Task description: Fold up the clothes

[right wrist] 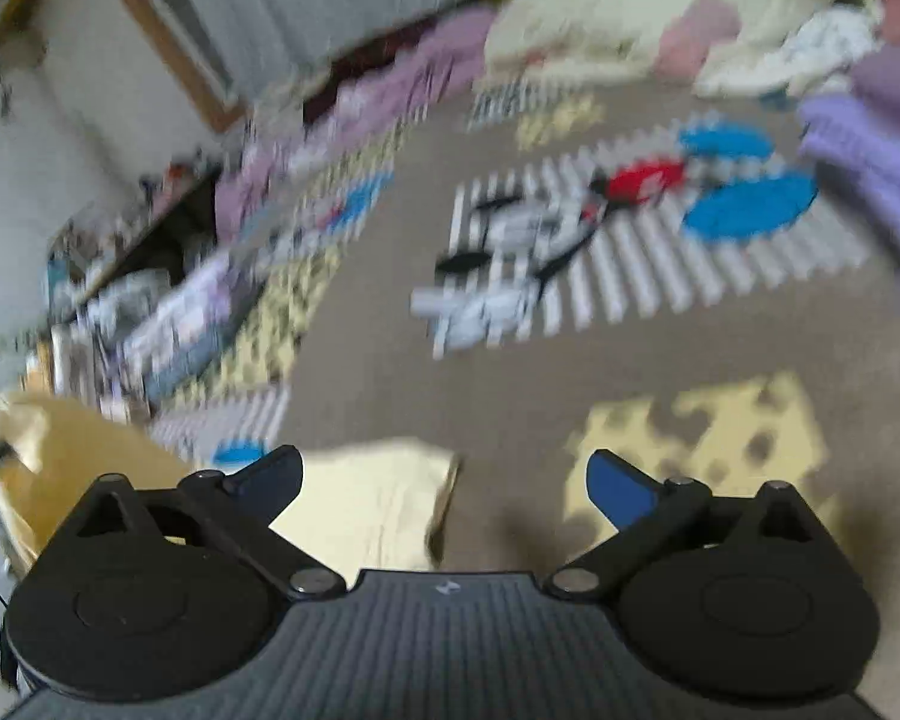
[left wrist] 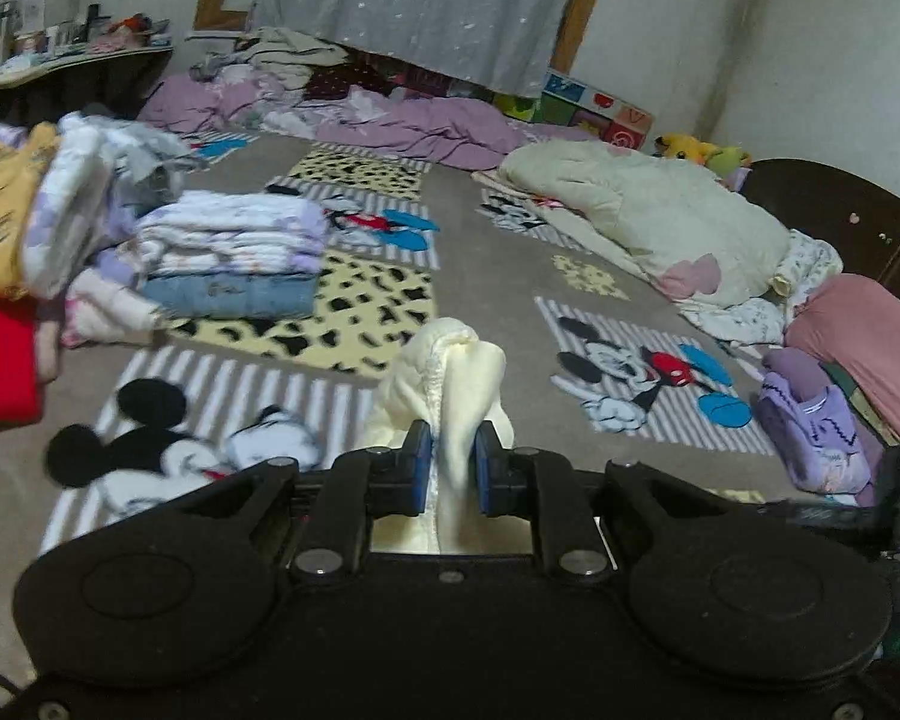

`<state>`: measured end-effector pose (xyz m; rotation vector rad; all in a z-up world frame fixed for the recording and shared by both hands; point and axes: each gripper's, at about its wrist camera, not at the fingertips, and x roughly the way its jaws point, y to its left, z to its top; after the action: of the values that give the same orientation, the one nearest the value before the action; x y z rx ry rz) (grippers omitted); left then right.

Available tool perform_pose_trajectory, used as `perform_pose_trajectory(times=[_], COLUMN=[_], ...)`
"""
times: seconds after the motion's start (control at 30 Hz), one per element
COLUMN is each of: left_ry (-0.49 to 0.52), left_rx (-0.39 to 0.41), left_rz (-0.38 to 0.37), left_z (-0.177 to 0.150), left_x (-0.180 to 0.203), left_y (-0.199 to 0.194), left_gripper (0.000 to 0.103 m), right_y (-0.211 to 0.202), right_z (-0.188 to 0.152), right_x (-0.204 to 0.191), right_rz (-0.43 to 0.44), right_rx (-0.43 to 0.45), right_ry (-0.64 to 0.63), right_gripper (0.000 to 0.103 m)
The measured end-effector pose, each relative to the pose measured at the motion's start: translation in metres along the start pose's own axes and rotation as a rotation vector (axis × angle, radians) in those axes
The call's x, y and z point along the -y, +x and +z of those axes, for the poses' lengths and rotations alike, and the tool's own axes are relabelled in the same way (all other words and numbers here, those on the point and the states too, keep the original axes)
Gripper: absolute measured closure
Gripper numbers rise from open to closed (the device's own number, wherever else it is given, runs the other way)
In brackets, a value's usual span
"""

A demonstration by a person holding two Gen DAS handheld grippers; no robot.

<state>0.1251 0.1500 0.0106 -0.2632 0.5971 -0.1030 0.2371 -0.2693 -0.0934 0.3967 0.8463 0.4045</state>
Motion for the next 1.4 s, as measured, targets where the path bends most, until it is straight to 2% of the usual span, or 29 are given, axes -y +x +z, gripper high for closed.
perform_pose_trajectory(times=[0.13, 0.23, 0.27, 0.3, 0.33, 0.37, 0.43, 0.6, 0.8, 0.9, 1.0, 1.07, 1.17, 1.2, 1.27, 1.3, 1.33, 1.4], left_ry=[-0.024, -0.049, -0.059, -0.065, -0.072, -0.078, -0.076, -0.030, -0.030, -0.072, -0.130, -0.168, -0.238, -0.264, -0.316, -0.342, -0.367, -0.352], left_rx=[-0.022, -0.054, -0.067, -0.071, -0.076, -0.080, -0.074, -0.032, 0.035, 0.035, 0.010, -0.016, -0.063, -0.077, -0.103, -0.116, -0.107, -0.084], left_rz=[0.050, 0.095, 0.110, 0.111, 0.111, 0.112, 0.094, 0.002, -0.138, -0.189, -0.204, -0.191, -0.083, -0.042, 0.041, 0.082, 0.074, 0.077], left_z=[-0.015, -0.029, -0.033, -0.036, -0.038, -0.041, -0.038, -0.019, 0.013, 0.023, 0.023, 0.019, 0.009, 0.005, -0.003, -0.007, -0.010, -0.013], left_x=[-0.034, -0.059, -0.066, -0.069, -0.071, -0.074, -0.068, -0.040, -0.012, -0.010, -0.022, -0.032, -0.053, -0.061, -0.076, -0.084, -0.091, -0.095], left_y=[-0.007, -0.004, -0.001, 0.002, 0.005, 0.007, 0.009, 0.013, 0.035, 0.062, 0.097, 0.121, 0.147, 0.153, 0.167, 0.173, 0.168, 0.153], left_gripper=[0.091, 0.091, 0.091, 0.091, 0.091, 0.091, 0.091, 0.091, 0.092, 0.092, 0.092, 0.092, 0.089, 0.073, 0.046, 0.046, 0.046, 0.046], right_y=[0.048, 0.076, 0.078, 0.078, 0.081, 0.084, 0.081, 0.035, -0.049, -0.085, -0.099, -0.091, -0.055, -0.037, 0.001, 0.017, 0.029, 0.036], right_z=[-0.019, -0.026, -0.028, -0.031, -0.032, -0.033, -0.032, -0.017, 0.037, 0.068, 0.090, 0.102, 0.110, 0.110, 0.103, 0.097, 0.090, 0.074], right_x=[-0.017, -0.026, -0.033, -0.040, -0.046, -0.052, -0.059, -0.064, -0.045, -0.021, 0.003, 0.017, 0.033, 0.038, 0.044, 0.046, 0.046, 0.047], right_rz=[-0.029, -0.061, -0.066, -0.068, -0.067, -0.060, -0.042, 0.008, -0.023, -0.065, -0.114, -0.147, -0.190, -0.206, -0.256, -0.287, -0.312, -0.290], right_rx=[-0.078, -0.100, -0.096, -0.092, -0.099, -0.109, -0.096, 0.025, 0.234, 0.321, 0.361, 0.355, 0.294, 0.262, 0.182, 0.144, 0.110, 0.087], right_ry=[-0.037, -0.049, -0.070, -0.096, -0.122, -0.142, -0.169, -0.172, -0.151, -0.125, -0.116, -0.107, -0.089, -0.088, -0.099, -0.103, -0.105, -0.104], right_gripper=[0.013, 0.030, 0.031, 0.042, 0.065, 0.079, 0.087, 0.088, 0.088, 0.088, 0.088, 0.088, 0.086, 0.086, 0.077, 0.061, 0.051, 0.053])
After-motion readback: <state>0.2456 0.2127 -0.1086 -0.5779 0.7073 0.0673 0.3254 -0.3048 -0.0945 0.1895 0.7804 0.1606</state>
